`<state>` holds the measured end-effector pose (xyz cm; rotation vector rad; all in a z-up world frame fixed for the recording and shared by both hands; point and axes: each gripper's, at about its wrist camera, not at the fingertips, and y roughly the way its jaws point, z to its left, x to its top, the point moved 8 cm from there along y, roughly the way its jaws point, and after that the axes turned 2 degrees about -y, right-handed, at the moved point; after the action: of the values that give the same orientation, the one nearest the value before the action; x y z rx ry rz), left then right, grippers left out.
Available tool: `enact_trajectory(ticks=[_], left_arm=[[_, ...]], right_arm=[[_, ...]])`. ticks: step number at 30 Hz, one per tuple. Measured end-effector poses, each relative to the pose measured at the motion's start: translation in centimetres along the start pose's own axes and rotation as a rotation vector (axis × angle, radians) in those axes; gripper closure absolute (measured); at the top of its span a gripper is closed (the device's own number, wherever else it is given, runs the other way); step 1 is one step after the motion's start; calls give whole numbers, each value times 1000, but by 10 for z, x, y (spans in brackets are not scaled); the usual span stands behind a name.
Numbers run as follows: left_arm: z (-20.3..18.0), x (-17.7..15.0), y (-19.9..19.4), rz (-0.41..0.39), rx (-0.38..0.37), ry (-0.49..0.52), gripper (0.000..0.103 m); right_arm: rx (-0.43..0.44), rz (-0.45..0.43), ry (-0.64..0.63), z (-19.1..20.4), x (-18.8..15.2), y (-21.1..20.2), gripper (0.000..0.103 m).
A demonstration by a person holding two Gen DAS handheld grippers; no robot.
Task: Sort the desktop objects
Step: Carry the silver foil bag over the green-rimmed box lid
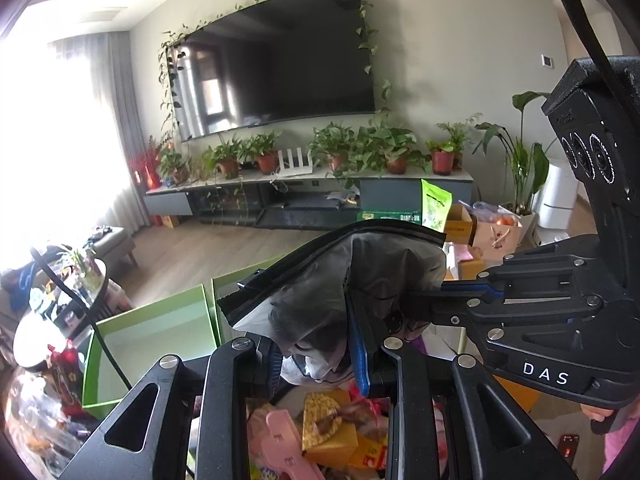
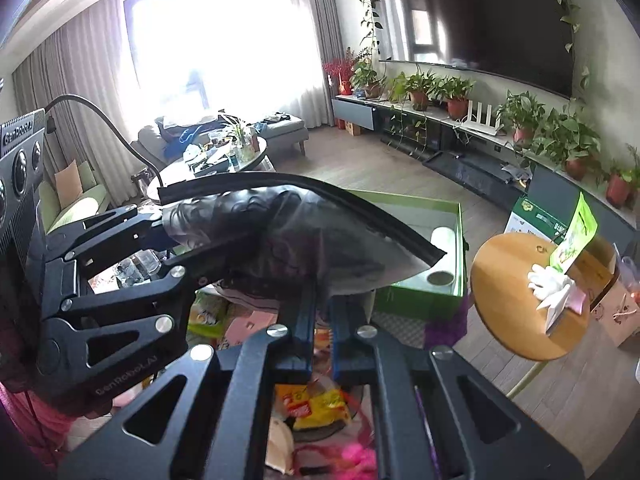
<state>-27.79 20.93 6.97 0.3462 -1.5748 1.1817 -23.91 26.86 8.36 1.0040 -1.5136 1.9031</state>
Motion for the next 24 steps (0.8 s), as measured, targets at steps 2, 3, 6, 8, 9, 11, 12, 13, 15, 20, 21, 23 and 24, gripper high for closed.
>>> enact_trajectory(ticks=[2,3,6,8,9,11,12,13,15,20,21,23,24], left_arm=[[1,4,7,1,1,3,75],[2,5,11,3,2,5,75],[5,10,25,9,0,7,75],[6,13,35,14,-1,10,75],[8,15,40,18,-2,11,75],[9,18,51,24,-1,13,75],[10,19,54,26,-1,15,75],[11,21,60,27,0,17,75],[12,23,67,31,2,21,75],[15,26,89,45,5,29,75],[15,26,94,48,5,31,75],[15,27,103,53,6,36,75],[15,27,107,57,7,38,75]], right_arm=[[1,1,1,-5,5,6,97],[0,1,1,-6,5,6,97],[1,7,2,-14,12,17,97],[-2,14,2,-21,17,26,97],[-2,18,2,-24,19,30,97],[-4,24,3,-30,22,38,97],[-4,27,5,-33,25,42,97],[-4,29,5,-35,26,46,97],[-5,32,6,-41,29,54,97],[0,38,20,-58,34,74,97],[1,39,23,-60,35,77,97],[4,42,31,-66,36,84,97],[5,44,33,-68,36,88,97]])
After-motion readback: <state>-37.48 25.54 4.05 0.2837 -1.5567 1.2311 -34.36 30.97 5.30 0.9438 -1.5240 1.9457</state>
